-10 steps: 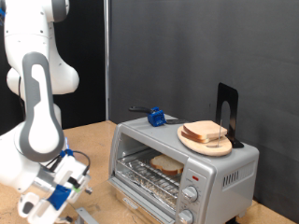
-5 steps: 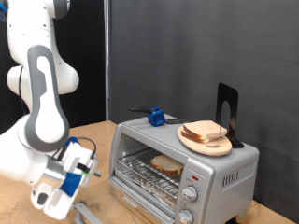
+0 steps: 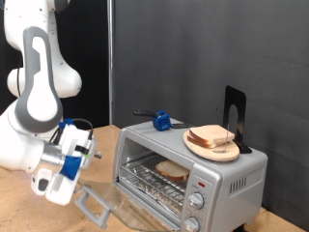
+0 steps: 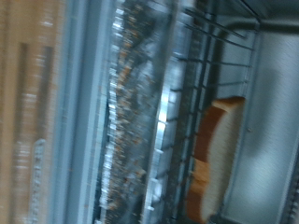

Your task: Make a piece of toast with the oven

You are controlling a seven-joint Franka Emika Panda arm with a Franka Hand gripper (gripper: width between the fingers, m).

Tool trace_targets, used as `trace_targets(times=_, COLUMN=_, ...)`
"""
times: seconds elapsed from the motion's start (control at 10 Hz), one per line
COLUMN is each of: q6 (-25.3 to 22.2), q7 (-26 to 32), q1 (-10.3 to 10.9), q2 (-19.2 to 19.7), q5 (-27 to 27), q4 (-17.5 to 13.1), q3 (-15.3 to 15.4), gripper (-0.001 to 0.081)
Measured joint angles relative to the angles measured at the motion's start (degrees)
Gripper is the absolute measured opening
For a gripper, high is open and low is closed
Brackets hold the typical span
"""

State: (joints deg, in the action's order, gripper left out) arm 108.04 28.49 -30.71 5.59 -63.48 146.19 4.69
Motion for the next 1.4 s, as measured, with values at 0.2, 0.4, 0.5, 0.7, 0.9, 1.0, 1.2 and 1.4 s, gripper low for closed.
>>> trace_targets(times=0.2, q6=-1.60, q7=-0.95, q1=0.50, q2=-3.71, q5=-2.17, q4=1.62, q3=1.30, gripper=0.0809)
trace_targets(times=0.4, q6=-4.09, q7=-0.21, q1=2.00, q2=-6.65, q5=-4.79, q4=3.06, q3=3.45, gripper=0.0809)
trace_targets(times=0.5, q6=-4.11, q7=-0.21, q1=2.99, q2=-8.15, q5=-6.02, q4=3.86, q3=4.66, gripper=0.0809)
trace_targets(times=0.7, q6=-4.02, q7=-1.35, q1=4.89, q2=-11.54, q5=-8.38, q4=6.01, q3=7.16, gripper=0.0809)
trace_targets(times=0.9, q6=-2.61, q7=-4.23, q1=6.24, q2=-15.15, q5=-10.11, q4=8.52, q3=9.47, gripper=0.0809)
trace_targets(times=1.0, q6=-1.50, q7=-6.16, q1=6.24, q2=-16.69, q5=-10.55, q4=9.51, q3=9.78, gripper=0.0809)
trace_targets(times=1.2, q6=0.73, q7=-9.87, q1=5.47, q2=-19.25, q5=-10.69, q4=11.07, q3=9.28, gripper=0.0809)
trace_targets(times=1.4, q6=1.66, q7=-10.26, q1=2.96, q2=-20.83, q5=-10.05, q4=11.78, q3=7.29, gripper=0.0809)
